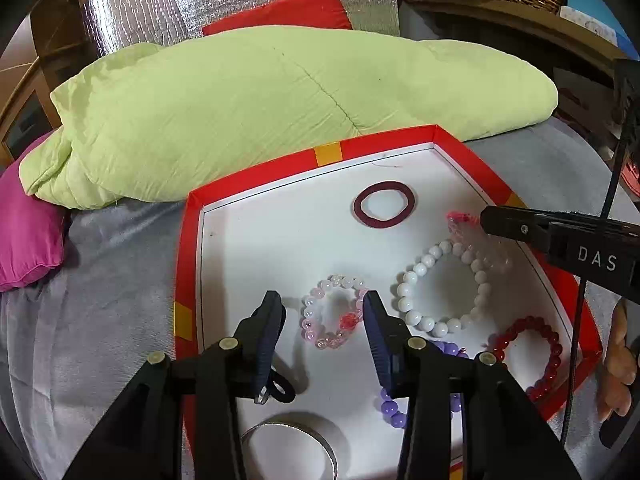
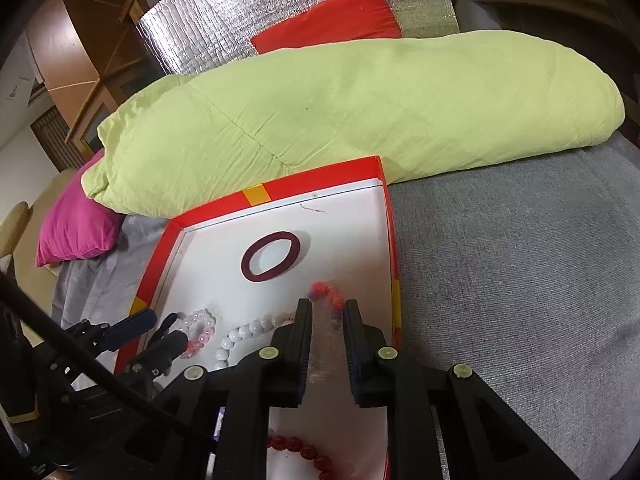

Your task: Organize jewelry

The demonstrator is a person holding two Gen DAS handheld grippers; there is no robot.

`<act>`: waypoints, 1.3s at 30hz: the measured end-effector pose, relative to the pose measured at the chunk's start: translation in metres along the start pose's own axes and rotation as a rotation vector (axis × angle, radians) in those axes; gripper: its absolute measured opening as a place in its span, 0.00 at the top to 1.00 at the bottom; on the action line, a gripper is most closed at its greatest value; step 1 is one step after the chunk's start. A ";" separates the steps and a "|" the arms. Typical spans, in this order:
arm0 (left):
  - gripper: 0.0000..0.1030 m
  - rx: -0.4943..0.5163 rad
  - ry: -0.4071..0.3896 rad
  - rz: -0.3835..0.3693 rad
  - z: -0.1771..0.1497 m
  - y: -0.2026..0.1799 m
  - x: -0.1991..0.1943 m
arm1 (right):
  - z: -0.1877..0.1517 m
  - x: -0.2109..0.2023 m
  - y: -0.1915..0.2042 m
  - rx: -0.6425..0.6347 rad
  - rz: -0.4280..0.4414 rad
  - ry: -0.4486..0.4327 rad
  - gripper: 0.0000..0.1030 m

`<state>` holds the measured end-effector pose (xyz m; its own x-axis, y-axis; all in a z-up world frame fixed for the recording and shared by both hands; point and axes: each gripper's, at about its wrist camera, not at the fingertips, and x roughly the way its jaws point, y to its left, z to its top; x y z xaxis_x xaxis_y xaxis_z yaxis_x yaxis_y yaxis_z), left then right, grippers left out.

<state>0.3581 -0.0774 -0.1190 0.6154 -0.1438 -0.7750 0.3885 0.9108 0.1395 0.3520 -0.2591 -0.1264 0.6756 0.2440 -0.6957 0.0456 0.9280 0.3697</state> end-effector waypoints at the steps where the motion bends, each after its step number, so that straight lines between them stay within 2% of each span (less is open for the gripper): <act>1: 0.57 0.000 -0.001 0.001 0.000 0.000 -0.001 | 0.000 -0.001 0.000 0.001 0.001 -0.002 0.83; 4: 0.56 -0.005 0.003 0.006 0.001 0.001 -0.005 | -0.001 -0.003 0.001 -0.002 0.006 -0.006 0.81; 6: 0.49 -0.011 0.007 0.012 0.002 0.002 -0.008 | -0.001 -0.005 0.003 -0.006 0.007 -0.006 0.81; 8: 0.39 -0.025 0.002 0.023 0.001 0.003 -0.014 | -0.001 -0.007 0.004 -0.013 0.005 -0.007 0.81; 10: 0.38 -0.034 -0.008 0.021 0.000 0.003 -0.021 | -0.001 -0.011 0.006 -0.022 0.002 -0.012 0.80; 12: 0.38 -0.047 -0.010 0.017 -0.002 0.003 -0.028 | -0.002 -0.015 0.007 -0.024 0.002 -0.014 0.67; 14: 0.32 -0.067 -0.014 0.022 -0.004 0.005 -0.033 | -0.004 -0.020 0.008 -0.025 -0.002 -0.019 0.40; 15: 0.30 -0.080 -0.019 0.022 -0.005 0.006 -0.036 | -0.006 -0.024 0.010 -0.032 -0.007 -0.029 0.38; 21: 0.28 -0.162 -0.022 0.018 -0.011 0.015 -0.048 | -0.016 -0.037 0.024 -0.103 -0.046 -0.026 0.38; 26: 0.22 -0.200 -0.026 0.053 -0.018 0.021 -0.055 | -0.022 -0.051 0.029 -0.117 -0.067 -0.022 0.38; 35: 0.22 -0.270 -0.038 0.153 -0.027 0.033 -0.070 | -0.030 -0.070 0.034 -0.133 -0.084 -0.035 0.38; 39: 0.22 -0.283 -0.044 0.163 -0.033 0.035 -0.077 | -0.035 -0.078 0.035 -0.136 -0.090 -0.041 0.38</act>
<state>0.3020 -0.0218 -0.0747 0.6853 0.0022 -0.7282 0.0797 0.9938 0.0780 0.2756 -0.2357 -0.0805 0.7029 0.1494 -0.6955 0.0089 0.9758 0.2186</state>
